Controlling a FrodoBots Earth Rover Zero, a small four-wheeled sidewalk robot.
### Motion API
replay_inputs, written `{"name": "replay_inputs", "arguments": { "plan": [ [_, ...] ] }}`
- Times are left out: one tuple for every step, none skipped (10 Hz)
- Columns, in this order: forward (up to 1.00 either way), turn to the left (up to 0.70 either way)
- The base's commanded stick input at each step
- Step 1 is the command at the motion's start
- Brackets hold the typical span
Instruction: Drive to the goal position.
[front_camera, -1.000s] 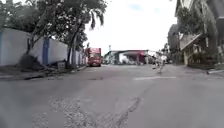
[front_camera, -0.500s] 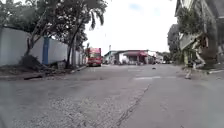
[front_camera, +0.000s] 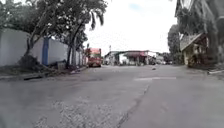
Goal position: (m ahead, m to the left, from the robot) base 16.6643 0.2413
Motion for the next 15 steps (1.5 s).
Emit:
{"name": "replay_inputs", "arguments": {
  "plan": [
    [1.0,0.0],
    [1.0,0.0],
    [1.0,0.0],
    [1.0,0.0],
    [1.0,0.0],
    [1.0,0.0],
    [1.0,0.0],
    [1.0,0.0],
    [1.0,0.0],
    [1.0,0.0],
    [1.0,0.0],
    [1.0,-0.02],
    [1.0,-0.11],
    [1.0,-0.39],
    [1.0,-0.39]
  ]
}}
